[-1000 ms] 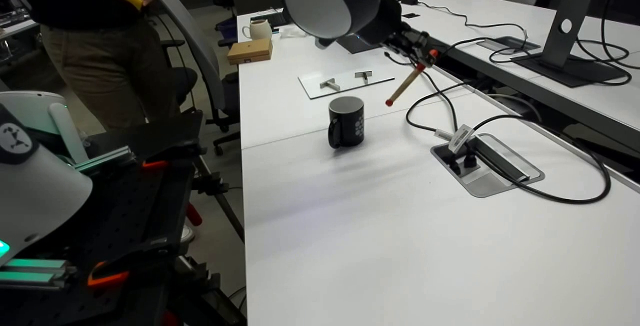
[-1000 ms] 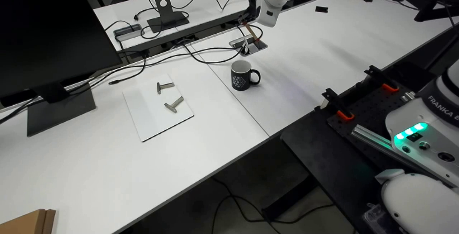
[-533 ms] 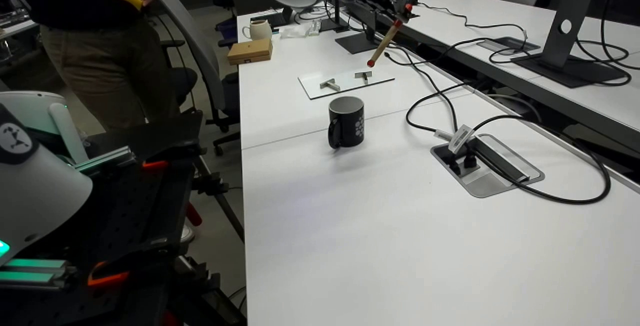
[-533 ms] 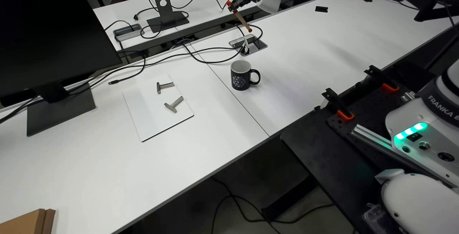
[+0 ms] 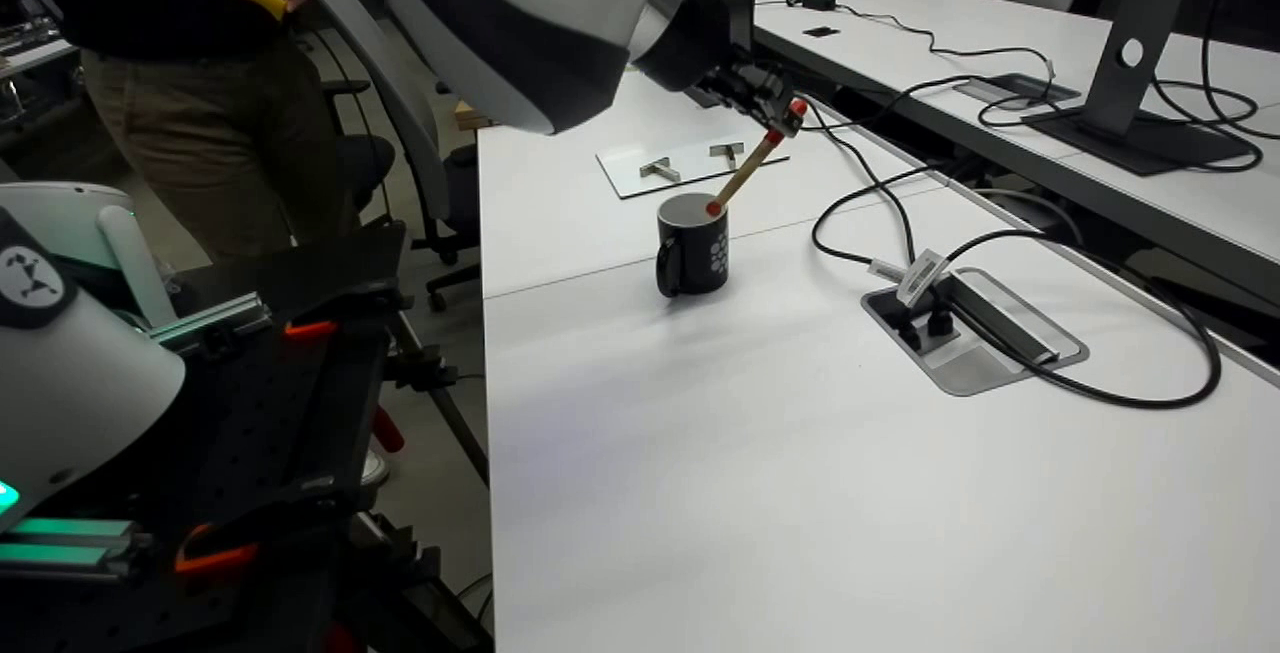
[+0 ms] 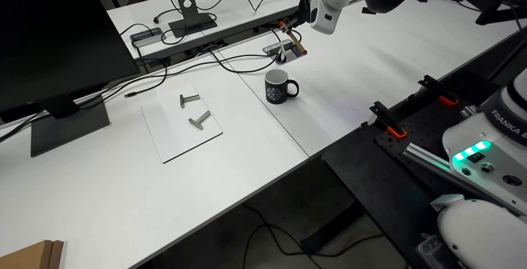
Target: Put the pen inside the mug cup
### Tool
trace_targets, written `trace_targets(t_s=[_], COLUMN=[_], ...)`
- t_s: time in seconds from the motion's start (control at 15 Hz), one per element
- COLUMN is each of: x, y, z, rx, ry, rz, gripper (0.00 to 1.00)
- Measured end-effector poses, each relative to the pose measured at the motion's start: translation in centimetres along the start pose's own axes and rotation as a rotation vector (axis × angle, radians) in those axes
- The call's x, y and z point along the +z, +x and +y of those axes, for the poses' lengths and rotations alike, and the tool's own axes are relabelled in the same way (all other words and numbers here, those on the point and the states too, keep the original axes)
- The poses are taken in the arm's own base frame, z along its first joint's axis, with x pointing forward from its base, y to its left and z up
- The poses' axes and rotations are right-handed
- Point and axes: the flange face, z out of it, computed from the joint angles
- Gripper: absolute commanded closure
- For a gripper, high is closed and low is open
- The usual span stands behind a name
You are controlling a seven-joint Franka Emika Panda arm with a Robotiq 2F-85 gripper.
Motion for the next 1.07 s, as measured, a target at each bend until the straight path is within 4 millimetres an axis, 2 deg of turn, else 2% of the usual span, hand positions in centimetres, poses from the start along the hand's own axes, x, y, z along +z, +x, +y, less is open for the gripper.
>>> trace_targets(t_s=[0.33, 0.67, 1.07], x=[0.9, 2.9, 3.6], y=[1.9, 4.0, 3.3], z=[0.4, 0.5, 2.4], rx=[-0.011, -0.008, -0.028], ry=[0.024, 0.104, 0.106], rz=[0.033, 0.078, 0.069], gripper=[0.94, 0.94, 0.94])
